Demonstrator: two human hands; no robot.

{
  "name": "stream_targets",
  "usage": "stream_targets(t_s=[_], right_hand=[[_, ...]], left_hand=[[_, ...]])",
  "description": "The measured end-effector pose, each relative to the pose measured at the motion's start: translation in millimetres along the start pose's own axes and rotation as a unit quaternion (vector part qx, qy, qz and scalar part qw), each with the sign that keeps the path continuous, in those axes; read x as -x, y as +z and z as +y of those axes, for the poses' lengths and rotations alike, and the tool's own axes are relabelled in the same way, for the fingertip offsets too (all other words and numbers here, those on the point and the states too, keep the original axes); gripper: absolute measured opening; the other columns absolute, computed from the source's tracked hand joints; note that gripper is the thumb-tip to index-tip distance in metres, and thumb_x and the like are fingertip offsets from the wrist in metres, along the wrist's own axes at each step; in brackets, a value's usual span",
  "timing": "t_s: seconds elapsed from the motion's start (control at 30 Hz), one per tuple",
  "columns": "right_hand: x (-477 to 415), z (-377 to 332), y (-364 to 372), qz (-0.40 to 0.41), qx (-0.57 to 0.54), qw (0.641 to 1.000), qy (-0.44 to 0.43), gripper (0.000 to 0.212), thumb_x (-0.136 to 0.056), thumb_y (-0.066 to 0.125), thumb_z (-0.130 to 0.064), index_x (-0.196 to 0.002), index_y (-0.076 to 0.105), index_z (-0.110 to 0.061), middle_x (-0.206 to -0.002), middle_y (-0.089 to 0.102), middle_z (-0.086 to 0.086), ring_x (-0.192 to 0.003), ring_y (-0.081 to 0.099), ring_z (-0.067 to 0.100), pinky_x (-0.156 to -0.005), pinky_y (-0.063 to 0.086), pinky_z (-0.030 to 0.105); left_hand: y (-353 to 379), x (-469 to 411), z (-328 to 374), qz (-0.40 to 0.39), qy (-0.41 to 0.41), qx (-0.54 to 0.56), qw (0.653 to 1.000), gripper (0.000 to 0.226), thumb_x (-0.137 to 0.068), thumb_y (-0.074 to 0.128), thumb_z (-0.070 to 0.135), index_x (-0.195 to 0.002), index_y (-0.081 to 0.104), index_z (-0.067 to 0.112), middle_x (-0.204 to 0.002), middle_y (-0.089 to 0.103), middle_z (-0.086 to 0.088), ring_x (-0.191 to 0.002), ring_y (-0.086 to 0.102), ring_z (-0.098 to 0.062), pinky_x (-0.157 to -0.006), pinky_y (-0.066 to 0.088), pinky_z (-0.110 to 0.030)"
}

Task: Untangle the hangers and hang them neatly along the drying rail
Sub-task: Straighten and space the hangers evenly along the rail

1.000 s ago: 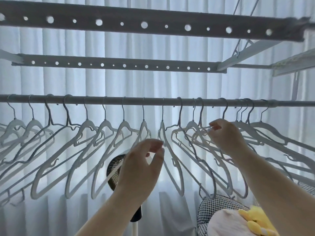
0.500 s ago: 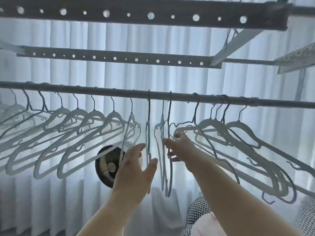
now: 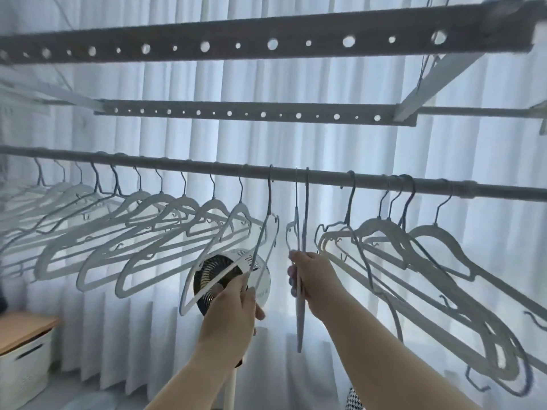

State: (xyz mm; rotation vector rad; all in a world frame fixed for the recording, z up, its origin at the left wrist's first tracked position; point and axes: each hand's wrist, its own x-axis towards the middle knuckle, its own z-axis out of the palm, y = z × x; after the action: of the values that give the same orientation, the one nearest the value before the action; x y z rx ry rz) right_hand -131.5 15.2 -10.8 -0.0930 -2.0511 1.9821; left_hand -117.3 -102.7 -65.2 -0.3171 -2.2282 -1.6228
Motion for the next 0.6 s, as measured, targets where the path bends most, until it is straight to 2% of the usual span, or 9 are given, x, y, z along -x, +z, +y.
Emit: stream_targets(t_s=[0.1, 0.2, 0.37, 0.5, 0.6], right_hand=[[0.4, 0.9, -4.1, 0.027, -0.02, 0.999, 0.007, 0.028, -0.094, 0.044, -0.016, -0.066, 0.045, -0.011, -0.051, 0.041, 0.003, -0.043, 0.033, 0.015, -0.042, 0.024, 0.022], [2.1, -0.6, -7.7, 0.046, -0.022, 0.999, 0.001, 0.028, -0.095, 0.043, -0.018, -0.068, 0.045, -0.011, -0.05, 0.04, 0.003, -0.044, 0.033, 0.014, -0.041, 0.025, 0.021], [3.2, 2.0, -13.8, 0.068, -0.051, 0.996, 0.006, 0.026, -0.096, 0.043, -0.021, -0.072, 0.049, -0.012, -0.035, 0.039, -0.005, -0.031, 0.034, 0.008, -0.029, 0.025, 0.014], [3.8, 4.5, -19.0, 0.064, -0.053, 0.997, 0.006, 0.024, -0.096, 0.041, -0.021, -0.076, 0.05, -0.011, -0.027, 0.038, -0.009, -0.025, 0.032, 0.004, -0.029, 0.024, 0.011], [4.7, 5.9, -20.7, 0.076, -0.061, 0.995, -0.001, 0.024, -0.097, 0.041, -0.02, -0.076, 0.05, -0.011, -0.029, 0.038, -0.008, -0.025, 0.032, 0.004, -0.029, 0.024, 0.011]], left_hand=[[0.0, -1.6, -1.0, -0.006, 0.002, -0.016, 1.0, 0.036, -0.098, 0.032, 0.019, -0.132, 0.041, 0.02, -0.063, 0.061, 0.004, -0.073, 0.056, -0.024, -0.07, 0.046, -0.035], [-1.6, -2.4, -0.9, -0.007, 0.015, -0.037, 0.999, 0.038, -0.098, 0.031, 0.019, -0.135, 0.039, 0.02, -0.062, 0.059, 0.007, -0.062, 0.052, -0.011, -0.068, 0.042, -0.028], [-4.9, -5.7, -2.8, -0.027, 0.009, -0.042, 0.999, 0.04, -0.098, 0.031, 0.02, -0.137, 0.036, 0.02, -0.065, 0.06, 0.008, -0.068, 0.053, -0.017, -0.079, 0.048, -0.032], [-6.8, -9.5, -2.9, -0.039, 0.003, -0.022, 0.999, 0.041, -0.097, 0.035, 0.022, -0.138, 0.036, 0.017, -0.064, 0.06, 0.007, -0.069, 0.054, -0.017, -0.077, 0.049, -0.033], [-6.9, -13.5, -3.4, -0.039, 0.011, -0.034, 0.999, 0.04, -0.098, 0.032, 0.021, -0.137, 0.036, 0.016, -0.062, 0.058, 0.008, -0.068, 0.055, -0.012, -0.074, 0.046, -0.027]])
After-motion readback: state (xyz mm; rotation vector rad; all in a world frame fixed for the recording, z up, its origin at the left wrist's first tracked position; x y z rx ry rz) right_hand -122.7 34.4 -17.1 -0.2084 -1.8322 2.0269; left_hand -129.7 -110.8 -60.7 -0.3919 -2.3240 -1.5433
